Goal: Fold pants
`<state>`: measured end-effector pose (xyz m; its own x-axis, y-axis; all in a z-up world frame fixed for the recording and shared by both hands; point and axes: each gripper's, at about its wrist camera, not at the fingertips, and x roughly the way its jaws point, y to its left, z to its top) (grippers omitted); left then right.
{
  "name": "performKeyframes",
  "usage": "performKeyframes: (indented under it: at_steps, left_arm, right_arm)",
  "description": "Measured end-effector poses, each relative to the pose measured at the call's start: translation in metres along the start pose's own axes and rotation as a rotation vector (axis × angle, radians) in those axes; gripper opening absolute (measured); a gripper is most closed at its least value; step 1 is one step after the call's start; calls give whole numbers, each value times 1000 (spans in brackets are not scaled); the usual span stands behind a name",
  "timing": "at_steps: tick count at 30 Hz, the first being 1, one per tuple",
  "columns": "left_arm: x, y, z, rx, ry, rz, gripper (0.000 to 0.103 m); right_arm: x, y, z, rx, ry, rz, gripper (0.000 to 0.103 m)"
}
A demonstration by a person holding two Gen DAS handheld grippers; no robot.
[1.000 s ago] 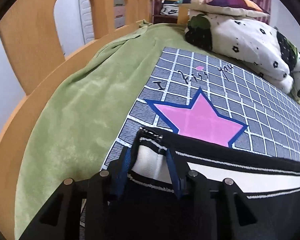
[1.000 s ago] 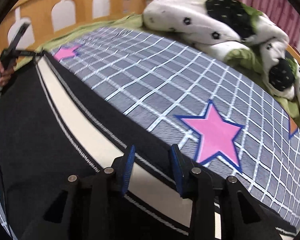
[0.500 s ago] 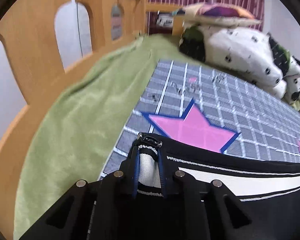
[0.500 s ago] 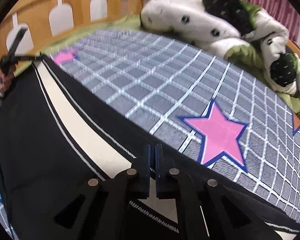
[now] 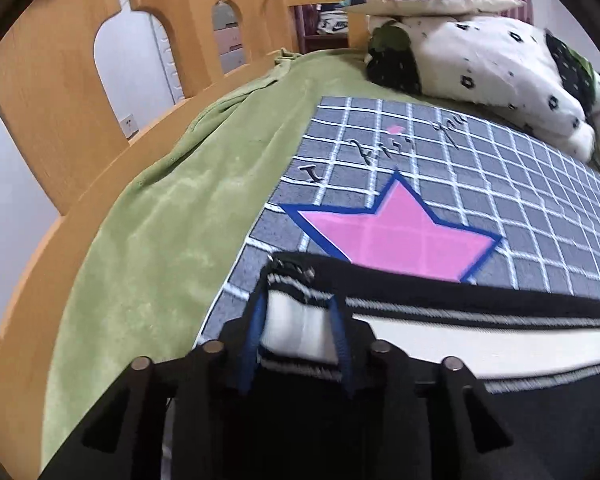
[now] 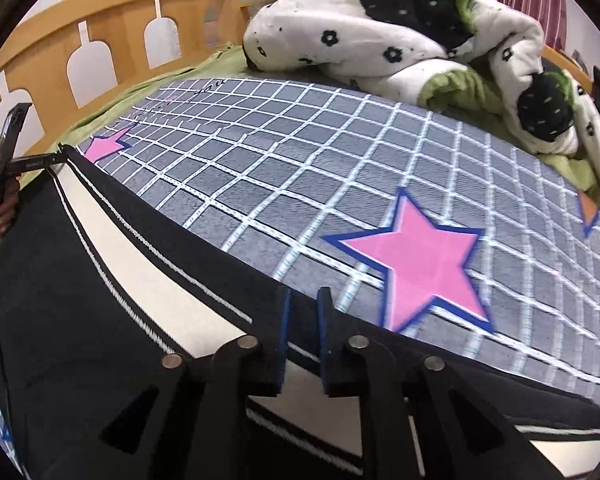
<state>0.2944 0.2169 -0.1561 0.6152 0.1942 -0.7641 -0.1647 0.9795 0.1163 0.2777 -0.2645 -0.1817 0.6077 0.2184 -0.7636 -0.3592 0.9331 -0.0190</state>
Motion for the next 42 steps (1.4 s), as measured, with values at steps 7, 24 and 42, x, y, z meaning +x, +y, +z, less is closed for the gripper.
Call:
performKeyframes:
  at_steps: [7,24,42]
  left_arm:
    - [-50,7,-37,-74,4,-146,59]
    - [-75,84,-157,-500,88,-392,57]
    - [-75,63,-103,-467,-7,-182,12]
  right_arm:
    - [-34,-56,-31,173,7,-102,34]
    - [-121,1,-51,307,-56,-119,34]
    - [-316,-6,-92,459,-58,-375,38]
